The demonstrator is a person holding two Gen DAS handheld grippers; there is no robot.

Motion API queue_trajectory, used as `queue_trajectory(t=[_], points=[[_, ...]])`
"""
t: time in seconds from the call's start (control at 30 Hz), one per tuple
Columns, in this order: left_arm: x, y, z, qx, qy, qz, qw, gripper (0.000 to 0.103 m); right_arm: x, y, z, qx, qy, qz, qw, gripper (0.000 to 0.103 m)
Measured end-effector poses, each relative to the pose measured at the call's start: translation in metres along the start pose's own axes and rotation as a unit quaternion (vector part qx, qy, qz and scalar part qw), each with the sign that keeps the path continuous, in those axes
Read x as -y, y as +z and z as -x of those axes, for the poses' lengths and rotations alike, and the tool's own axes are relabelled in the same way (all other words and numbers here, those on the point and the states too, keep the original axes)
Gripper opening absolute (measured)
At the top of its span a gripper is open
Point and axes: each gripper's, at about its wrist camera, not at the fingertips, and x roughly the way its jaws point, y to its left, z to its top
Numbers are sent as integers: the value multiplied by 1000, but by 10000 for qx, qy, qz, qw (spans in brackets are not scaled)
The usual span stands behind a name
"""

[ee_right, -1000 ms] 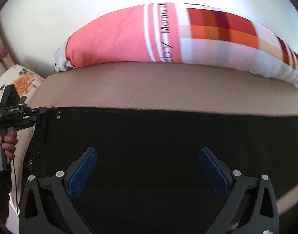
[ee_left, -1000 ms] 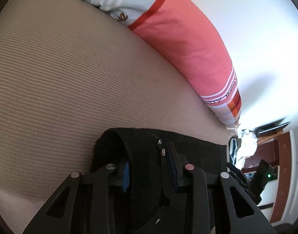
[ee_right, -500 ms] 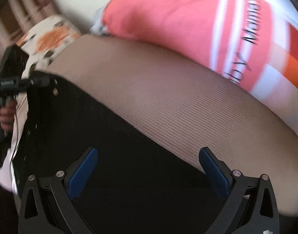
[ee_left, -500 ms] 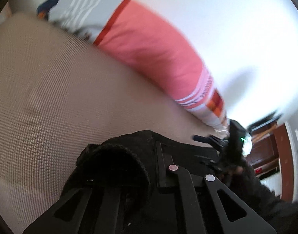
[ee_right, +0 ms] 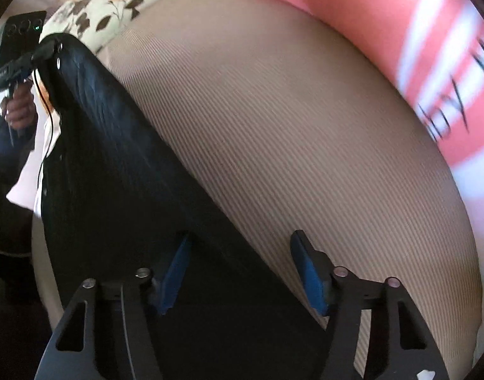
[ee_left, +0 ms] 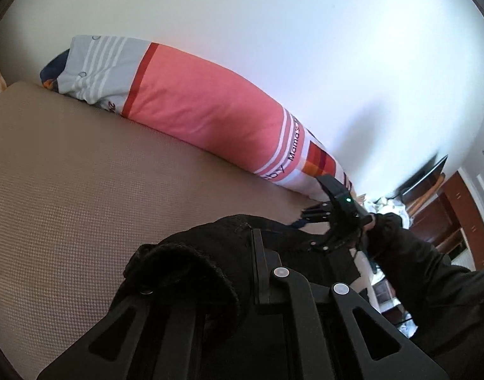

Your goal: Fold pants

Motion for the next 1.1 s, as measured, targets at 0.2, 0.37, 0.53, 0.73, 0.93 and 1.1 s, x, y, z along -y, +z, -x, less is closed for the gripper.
queue_trajectory(t=[0.2,0.37,0.53,0.73,0.93,1.1], points=[[1,-3,-2,-13,171,-22,9998,7,6,-19,1,-67,-142,-135,9998,26],[3,-3,-5,-17,334,-100,9994,7,-18,-26,1,224,-773,-96,9967,9],[-3,0,-5,-63,507,-44,9987,7,-67,-45,22,978,-1766,-471,9783,8],[14,-12,19,-138,475,-369,9981,8,-150,-79,49,1608,-2436,-764,9534,8],[35,-50,60,-260,257,-626,9974,8,-206,-150,75,1906,-2289,-1145,9477,7],[42,-98,93,-556,223,-706,9957,10,-234,-199,75,1908,-1941,-1351,9527,7]])
